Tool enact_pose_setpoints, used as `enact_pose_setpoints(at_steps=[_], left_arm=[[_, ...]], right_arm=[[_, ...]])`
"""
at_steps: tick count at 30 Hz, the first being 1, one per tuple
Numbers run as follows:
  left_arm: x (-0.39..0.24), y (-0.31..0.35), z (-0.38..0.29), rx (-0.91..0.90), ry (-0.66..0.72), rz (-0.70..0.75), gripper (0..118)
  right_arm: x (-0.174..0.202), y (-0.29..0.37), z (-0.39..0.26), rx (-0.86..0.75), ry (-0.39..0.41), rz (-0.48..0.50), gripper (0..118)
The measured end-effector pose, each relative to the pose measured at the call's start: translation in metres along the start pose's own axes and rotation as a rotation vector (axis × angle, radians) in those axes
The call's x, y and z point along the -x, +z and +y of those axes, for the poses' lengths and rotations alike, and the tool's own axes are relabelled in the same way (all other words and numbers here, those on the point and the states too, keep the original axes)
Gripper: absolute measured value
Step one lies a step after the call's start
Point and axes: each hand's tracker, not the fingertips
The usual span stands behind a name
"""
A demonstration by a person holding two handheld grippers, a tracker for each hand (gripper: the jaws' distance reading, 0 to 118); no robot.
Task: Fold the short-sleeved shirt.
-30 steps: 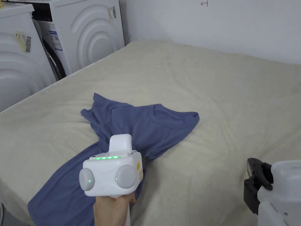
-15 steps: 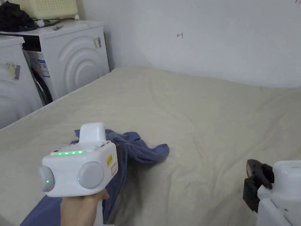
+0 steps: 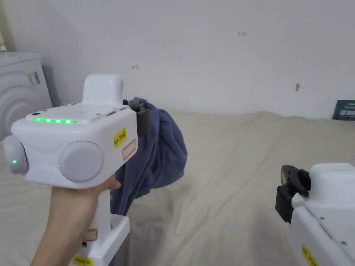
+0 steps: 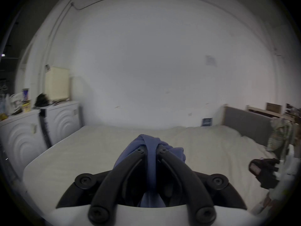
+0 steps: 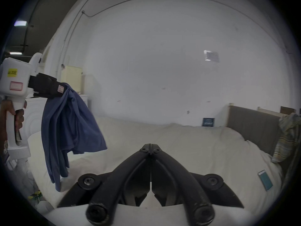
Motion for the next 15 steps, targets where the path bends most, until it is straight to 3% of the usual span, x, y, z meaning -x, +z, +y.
enact_pose_setpoints(at_steps=[4, 9, 15], left_arm=[[-0.06, -0.006, 0.002, 0.0, -0.029, -0.218, 9], [-0.134, -0.019, -0.036, 0.081, -0.009, -0.418, 9], [-0.213, -0.077, -0.165, 0.504, -0.04, -0.465, 9]], right_arm=[[-0.04, 0.021, 0.01, -0.043, -0.009, -0.131, 0], [-0.085, 0.042, 0.012, -0.042, -0.045, -0.219, 0], [-0.118, 0.045, -0.017, 0.053, -0.112, -0.269, 0]])
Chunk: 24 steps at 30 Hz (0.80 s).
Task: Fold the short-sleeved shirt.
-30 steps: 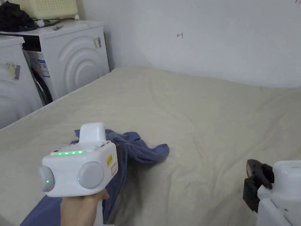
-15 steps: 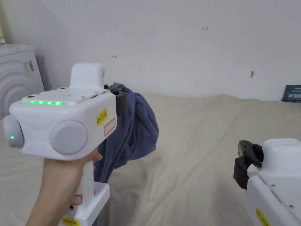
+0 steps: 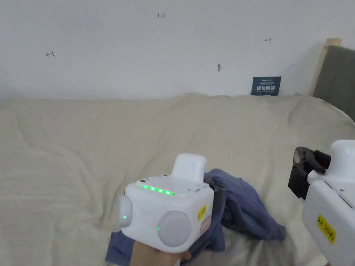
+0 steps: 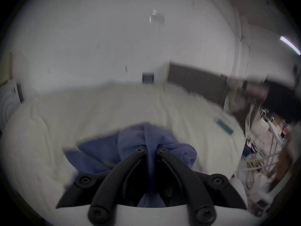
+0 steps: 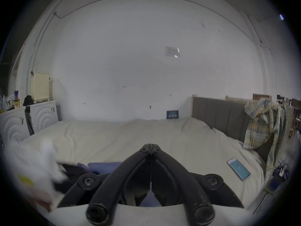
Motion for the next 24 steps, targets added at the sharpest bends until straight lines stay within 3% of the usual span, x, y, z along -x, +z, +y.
enact_pose_setpoints(at_steps=[4, 11, 12, 13, 15, 22, 23, 24], left_arm=[[-0.009, -0.044, -0.054, 0.156, 0.055, -0.088, 9], [0.005, -0.044, -0.056, 0.157, 0.076, -0.049, 12], [0.006, -0.042, -0.055, 0.161, 0.061, -0.052, 28], [0.007, -0.039, -0.054, 0.161, 0.051, -0.043, 52], [0.01, -0.03, -0.053, 0.144, 0.051, -0.017, 115], [0.053, 0.039, -0.053, 0.064, 0.151, 0.033, 118], [0.061, 0.053, -0.054, 0.024, 0.167, 0.061, 114], [0.069, 0.065, -0.055, 0.003, 0.17, 0.093, 99]], right_arm=[[-0.013, -0.01, -0.017, 0.058, -0.006, -0.009, 0], [-0.017, -0.024, -0.032, 0.118, -0.033, 0.005, 0], [-0.016, -0.024, -0.033, 0.123, -0.033, 0.009, 0], [-0.015, -0.024, -0.033, 0.126, -0.034, 0.015, 0], [-0.013, -0.024, -0.034, 0.131, -0.032, 0.031, 0], [0.003, -0.021, -0.031, 0.132, -0.014, 0.075, 0], [0.006, -0.021, -0.03, 0.128, -0.014, 0.089, 0], [0.01, -0.02, -0.03, 0.124, -0.015, 0.103, 0]])
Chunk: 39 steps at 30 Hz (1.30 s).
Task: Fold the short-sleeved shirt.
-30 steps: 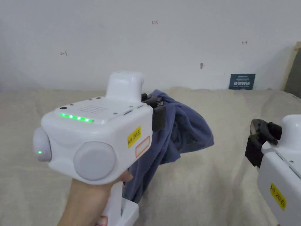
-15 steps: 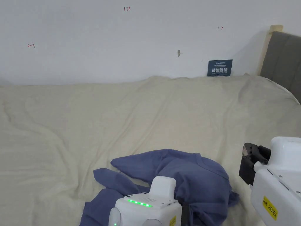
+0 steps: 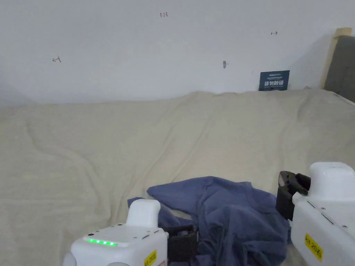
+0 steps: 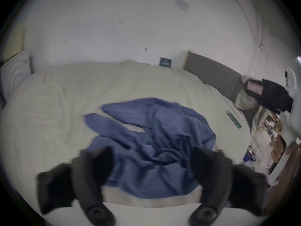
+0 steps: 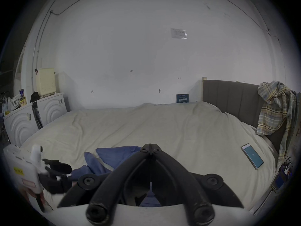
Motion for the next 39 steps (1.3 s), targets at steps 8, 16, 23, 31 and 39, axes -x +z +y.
enact_pose_setpoints(at_steps=[8, 16, 23, 31, 39], left_arm=[[0.057, 0.019, -0.006, 0.047, 0.026, 0.162, 0], [0.075, -0.023, 0.011, 0.071, 0.017, 0.187, 0], [0.102, -0.091, 0.045, 0.094, 0.022, 0.183, 105], [0.13, -0.157, 0.043, 0.178, 0.021, 0.236, 112], [0.1, -0.152, 0.034, 0.182, -0.172, 0.176, 19]], right_arm=[[0.03, -0.008, -0.006, 0.029, 0.037, 0.085, 0], [0.04, -0.023, -0.015, 0.072, 0.073, 0.108, 0], [0.038, -0.048, -0.023, 0.115, 0.084, 0.103, 0], [0.034, -0.072, -0.028, 0.152, 0.122, 0.083, 0], [0.026, -0.081, -0.037, 0.196, 0.088, 0.074, 0]])
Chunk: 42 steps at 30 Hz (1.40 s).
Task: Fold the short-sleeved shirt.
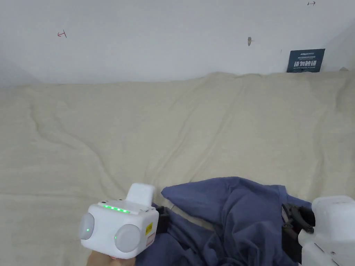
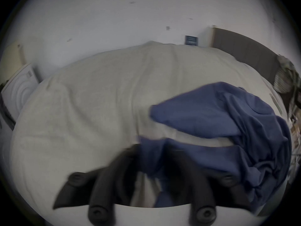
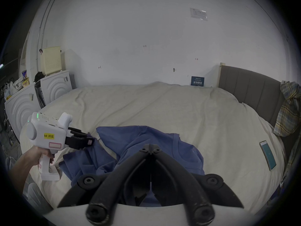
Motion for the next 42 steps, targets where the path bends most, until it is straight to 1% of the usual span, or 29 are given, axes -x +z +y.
enact_pose_setpoints(at_steps=[1, 2, 3, 4, 7, 12, 14, 16, 17, 18, 20, 22, 23, 25, 26, 27, 28, 29, 30, 32, 34, 35, 37, 38, 39, 41, 42], left_arm=[[-0.005, 0.0, 0.001, 0.005, 0.01, 0.013, 12], [-0.009, 0.0, 0.002, 0.008, -0.006, 0.027, 11], [-0.012, 0.001, 0.001, 0.012, -0.021, 0.014, 10], [-0.013, 0.003, 0.0, 0.009, -0.007, 0.044, 10], [-0.008, 0.019, 0.001, -0.005, 0.01, 0.038, 10], [-0.006, 0.056, 0.003, -0.079, 0.01, 0.039, 9], [-0.005, 0.063, 0.005, -0.065, 0.024, 0.033, 9], [-0.003, 0.068, 0.005, -0.075, 0.051, 0.022, 9], [-0.002, 0.07, 0.004, -0.075, 0.062, 0.016, 9], [-0.002, 0.071, 0.004, -0.072, 0.065, 0.012, 9], [-0.005, 0.074, 0.002, -0.07, 0.064, 0.032, 9], [-0.007, 0.077, 0.0, -0.061, 0.058, 0.051, 9], [-0.008, 0.078, -0.002, -0.065, 0.043, 0.063, 9], [-0.004, 0.081, -0.003, -0.063, 0.064, 0.067, 9], [-0.002, 0.082, -0.003, -0.067, 0.085, 0.064, 9], [-0.001, 0.083, -0.003, -0.067, 0.098, 0.061, 9], [-0.002, 0.083, -0.002, -0.064, 0.101, 0.069, 9], [-0.002, 0.083, -0.003, -0.065, 0.1, 0.077, 9], [-0.003, 0.083, -0.003, -0.063, 0.102, 0.08, 9], [-0.003, 0.082, -0.002, -0.059, 0.104, 0.073, 9], [-0.002, 0.079, -0.001, -0.058, 0.1, 0.049, 9], [-0.002, 0.077, 0.0, -0.047, 0.098, 0.052, 9], [0.0, 0.076, 0.001, -0.042, 0.089, 0.066, 9], [0.002, 0.076, 0.001, -0.043, 0.099, 0.061, 9], [0.004, 0.076, 0.001, -0.045, 0.117, 0.047, 9], [0.006, 0.072, 0.0, -0.045, 0.136, 0.037, 9], [0.007, 0.07, -0.001, -0.037, 0.135, 0.039, 9]], right_arm=[[0.0, 0.0, -0.001, 0.004, -0.003, 0.002, 0], [0.0, 0.001, -0.002, 0.006, -0.003, 0.002, 0], [-0.001, 0.001, -0.002, 0.009, -0.003, 0.001, 0], [-0.002, 0.002, -0.001, 0.012, -0.002, 0.001, 0], [-0.006, 0.006, 0.001, 0.009, 0.004, -0.008, 0], [-0.015, 0.008, 0.005, -0.002, -0.021, -0.02, 0], [-0.018, 0.006, 0.009, -0.002, -0.025, -0.012, 0], [-0.019, 0.001, 0.019, -0.006, -0.007, -0.004, 0], [-0.02, -0.004, 0.026, 0.001, 0.014, 0.011, 0], [-0.021, -0.01, 0.032, 0.011, 0.029, 0.042, 0], [-0.022, -0.027, 0.05, 0.072, 0.032, 0.078, 0], [-0.022, -0.047, 0.066, 0.097, 0.062, 0.107, 0], [-0.02, -0.06, 0.072, 0.118, 0.093, 0.134, 0], [-0.019, -0.086, 0.084, 0.149, 0.13, 0.181, 0], [-0.018, -0.102, 0.091, 0.214, 0.152, 0.202, 3], [-0.017, -0.115, 0.096, 0.264, 0.165, 0.225, 25], [-0.016, -0.131, 0.098, 0.304, 0.18, 0.267, 56], [-0.014, -0.149, 0.1, 0.408, 0.209, 0.302, 84], [-0.011, -0.163, 0.1, 0.478, 0.222, 0.315, 96], [-0.007, -0.193, 0.095, 0.538, 0.287, 0.353, 96], [-0.003, -0.225, 0.089, 0.571, 0.338, 0.297, 96], [-0.001, -0.238, 0.087, 0.582, 0.359, 0.248, 96], [0.0, -0.262, 0.082, 0.601, 0.399, 0.216, 96], [0.003, -0.269, 0.079, 0.637, 0.402, 0.217, 96], [0.004, -0.276, 0.076, 0.669, 0.409, 0.246, 96], [0.008, -0.284, 0.066, 0.723, 0.397, 0.288, 96], [0.01, -0.287, 0.061, 0.732, 0.429, 0.303, 95]])
